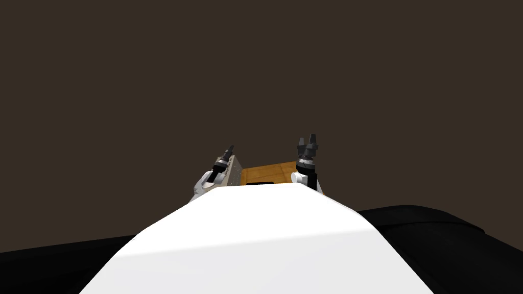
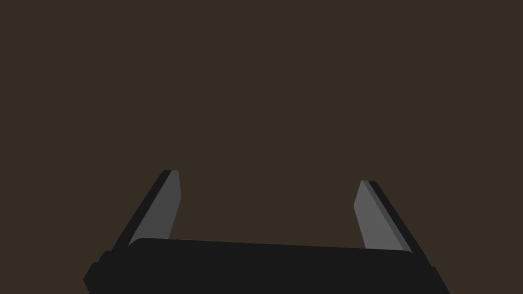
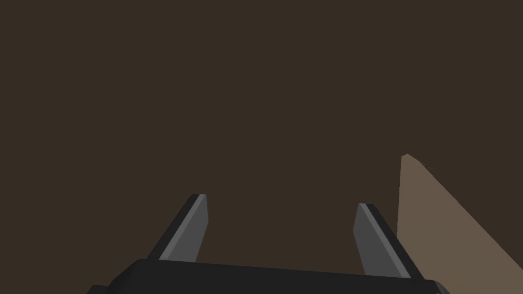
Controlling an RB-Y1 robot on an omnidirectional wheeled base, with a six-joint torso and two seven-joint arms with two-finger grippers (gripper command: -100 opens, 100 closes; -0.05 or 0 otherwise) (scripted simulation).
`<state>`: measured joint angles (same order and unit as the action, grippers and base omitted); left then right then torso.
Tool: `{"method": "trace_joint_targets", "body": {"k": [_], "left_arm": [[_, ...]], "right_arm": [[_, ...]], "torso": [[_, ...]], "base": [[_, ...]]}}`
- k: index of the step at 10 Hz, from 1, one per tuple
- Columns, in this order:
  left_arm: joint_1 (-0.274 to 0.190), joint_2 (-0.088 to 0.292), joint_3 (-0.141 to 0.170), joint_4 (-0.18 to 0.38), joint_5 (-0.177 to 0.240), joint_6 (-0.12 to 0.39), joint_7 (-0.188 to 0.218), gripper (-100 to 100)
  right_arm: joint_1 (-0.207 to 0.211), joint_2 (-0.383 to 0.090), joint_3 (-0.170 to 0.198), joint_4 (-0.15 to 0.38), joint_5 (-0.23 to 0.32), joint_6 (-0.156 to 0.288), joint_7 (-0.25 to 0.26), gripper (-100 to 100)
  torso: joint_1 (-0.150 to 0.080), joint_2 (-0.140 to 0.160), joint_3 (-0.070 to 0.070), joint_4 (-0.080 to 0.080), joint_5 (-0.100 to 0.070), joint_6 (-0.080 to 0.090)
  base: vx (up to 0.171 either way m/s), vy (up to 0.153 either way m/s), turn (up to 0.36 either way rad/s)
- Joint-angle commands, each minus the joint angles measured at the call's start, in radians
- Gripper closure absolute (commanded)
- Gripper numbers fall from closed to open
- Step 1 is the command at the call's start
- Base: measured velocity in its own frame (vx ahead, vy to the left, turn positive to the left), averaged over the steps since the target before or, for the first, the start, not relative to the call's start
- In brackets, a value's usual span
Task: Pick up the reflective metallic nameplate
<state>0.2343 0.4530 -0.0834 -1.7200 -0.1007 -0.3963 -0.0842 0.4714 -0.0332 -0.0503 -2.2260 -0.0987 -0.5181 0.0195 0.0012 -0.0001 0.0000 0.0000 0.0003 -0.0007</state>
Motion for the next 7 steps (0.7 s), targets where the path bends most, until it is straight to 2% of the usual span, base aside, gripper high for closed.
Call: {"method": "trace_joint_targets", "body": {"k": [1,2,3,5,7], "left_arm": [[-0.009,0.025,-0.023,0.05,-0.014,0.019,-0.014,-100],[-0.021,0.047,-0.042,0.09,-0.025,0.031,-0.023,-100],[-0.021,0.047,-0.042,0.111,-0.025,0.031,-0.023,-100],[-0.042,0.087,-0.082,0.186,-0.048,0.057,-0.037,-100],[-0.042,0.087,-0.082,0.212,-0.048,0.057,-0.037,-100]], "right_arm": [[0.0,0.0,0.0,0.0,0.0,0.0,0.0,0],[0.0,0.0,0.0,0.0,0.0,0.0,0.0,0],[0.0,0.0,0.0,0.0,0.0,0.0,0.0,0],[0.0,0.0,0.0,0.0,0.0,0.0,0.0,0],[0.0,0.0,0.0,0.0,0.0,0.0,0.0,0]], "torso": [[0.0,0.0,0.0,0.0,0.0,0.0],[0.0,0.0,0.0,0.0,0.0,0.0],[-0.001,-0.001,0.0,0.0,0.0,0.001],[-0.001,-0.001,0.0,0.0,0.0,0.0],[0.0,-0.001,0.0,0.0,0.0,0.0]], "base": [[0.001,0.004,-0.108],[0.004,0.002,-0.197],[0.004,0.004,-0.067],[0.008,0.0,-0.158],[0.006,0.004,-0.014]]}}
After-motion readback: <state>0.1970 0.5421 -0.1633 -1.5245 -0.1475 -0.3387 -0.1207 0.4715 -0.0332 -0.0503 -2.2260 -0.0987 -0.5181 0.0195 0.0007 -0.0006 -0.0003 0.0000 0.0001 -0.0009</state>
